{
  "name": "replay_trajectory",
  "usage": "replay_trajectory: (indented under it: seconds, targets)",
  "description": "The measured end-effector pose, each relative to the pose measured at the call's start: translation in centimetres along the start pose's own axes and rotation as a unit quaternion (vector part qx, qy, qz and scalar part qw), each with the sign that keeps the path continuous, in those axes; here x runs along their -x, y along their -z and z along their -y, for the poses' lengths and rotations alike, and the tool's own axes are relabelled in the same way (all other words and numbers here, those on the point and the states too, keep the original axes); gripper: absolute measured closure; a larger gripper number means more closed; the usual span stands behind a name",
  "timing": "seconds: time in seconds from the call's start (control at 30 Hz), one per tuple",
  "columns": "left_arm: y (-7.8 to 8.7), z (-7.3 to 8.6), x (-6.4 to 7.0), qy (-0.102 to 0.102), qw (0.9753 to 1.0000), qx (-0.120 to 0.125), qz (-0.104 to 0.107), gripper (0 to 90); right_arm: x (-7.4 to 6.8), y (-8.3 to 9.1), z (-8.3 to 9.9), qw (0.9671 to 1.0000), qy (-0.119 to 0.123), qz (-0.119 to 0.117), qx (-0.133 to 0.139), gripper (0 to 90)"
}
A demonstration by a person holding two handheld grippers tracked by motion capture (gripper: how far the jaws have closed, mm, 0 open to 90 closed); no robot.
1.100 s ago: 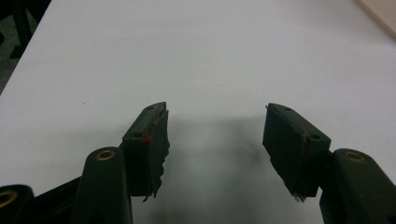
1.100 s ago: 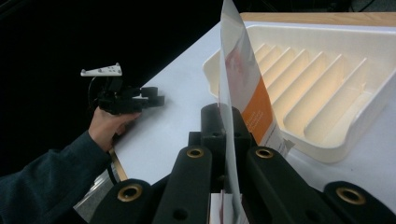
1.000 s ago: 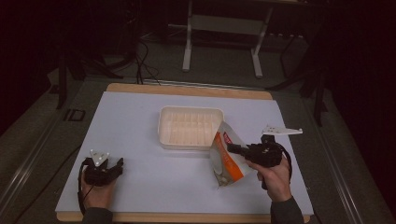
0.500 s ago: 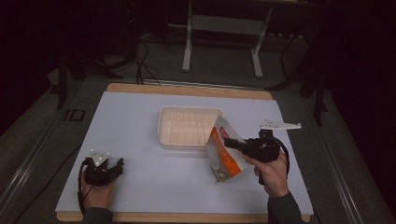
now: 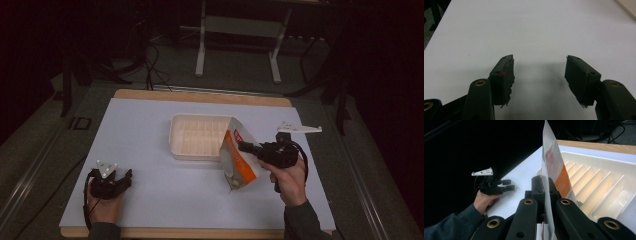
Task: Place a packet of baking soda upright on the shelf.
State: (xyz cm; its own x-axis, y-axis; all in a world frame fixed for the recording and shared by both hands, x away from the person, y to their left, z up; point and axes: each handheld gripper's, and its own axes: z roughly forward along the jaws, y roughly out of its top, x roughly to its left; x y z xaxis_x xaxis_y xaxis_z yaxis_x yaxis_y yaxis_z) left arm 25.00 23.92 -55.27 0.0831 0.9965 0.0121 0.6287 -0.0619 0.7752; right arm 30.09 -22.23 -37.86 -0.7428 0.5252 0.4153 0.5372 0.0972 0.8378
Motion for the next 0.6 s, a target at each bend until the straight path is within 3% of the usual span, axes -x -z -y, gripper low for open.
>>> replay_trajectory:
  seconds: [0.6]
  targets:
    - [0.0, 0.0, -0.1, 0.003, 1.0, 0.001, 0.0, 40.4, 0.2, -1.2, -1.5, 0.9999, -0.002, 0.01, 0.014, 90.0]
